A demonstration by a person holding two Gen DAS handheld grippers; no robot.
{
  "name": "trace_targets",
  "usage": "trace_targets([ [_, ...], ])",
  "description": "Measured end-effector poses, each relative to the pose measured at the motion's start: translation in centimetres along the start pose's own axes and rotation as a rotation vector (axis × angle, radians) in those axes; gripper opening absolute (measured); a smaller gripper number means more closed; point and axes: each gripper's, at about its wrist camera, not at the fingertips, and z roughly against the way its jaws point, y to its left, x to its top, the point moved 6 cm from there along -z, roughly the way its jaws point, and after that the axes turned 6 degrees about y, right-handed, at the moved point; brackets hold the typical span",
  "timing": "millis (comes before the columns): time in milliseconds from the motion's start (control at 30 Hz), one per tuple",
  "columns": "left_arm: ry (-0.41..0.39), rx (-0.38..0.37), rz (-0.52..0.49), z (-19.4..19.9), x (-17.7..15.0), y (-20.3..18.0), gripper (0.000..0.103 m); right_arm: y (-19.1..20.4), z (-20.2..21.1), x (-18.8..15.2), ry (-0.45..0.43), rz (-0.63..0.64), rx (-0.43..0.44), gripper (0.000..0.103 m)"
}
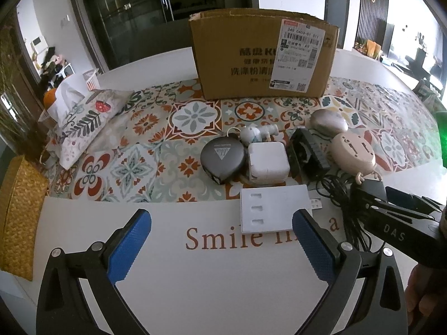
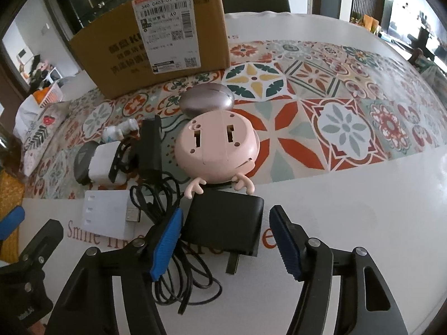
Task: Organize rigid objects
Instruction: 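Move the left gripper to the white card tray while the right gripper approaches the black adapter, then close the left gripper on the white card tray while the right gripper grips the black adapter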
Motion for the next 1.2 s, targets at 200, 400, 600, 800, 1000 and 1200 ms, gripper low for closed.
trace_targets([
  [200, 0.017, -0.012, 0.011, -0.9, 0.1, 0.1, 0.103, -0.2, -0.8, 0.2, 0.018, -0.022, -0.001, 0.063],
  [400, 0.032, -0.01, 0.016, -1.6, 0.0, 0.2, 0.103, -0.2, -1.1, 0.5, 0.018, -0.009, -0.025, 0.058],
  [600, 0.039, -0.024, 0.017, -1.5, 0.0, -0.4, 0.102, -0.6, -1.0, 0.4, 0.023, -0.006, -0.017, 0.058],
  [800, 0.015, -0.043, -0.014, -1.3, 0.3, -2.0, 0.102, -1.7, -0.1, -0.4, 0.049, -0.034, -0.005, 0.057],
  [1000, 0.045, -0.067, -0.041, -2.8, -0.2, -3.9, 0.098, -3.1, 1.0, -0.8, 0.046, -0.028, -0.041, 0.056],
  [1200, 0.081, -0.09, -0.048, -4.5, -0.2, -4.7, 0.097, -3.7, 0.9, -0.8, 0.044, -0.037, -0.045, 0.056],
])
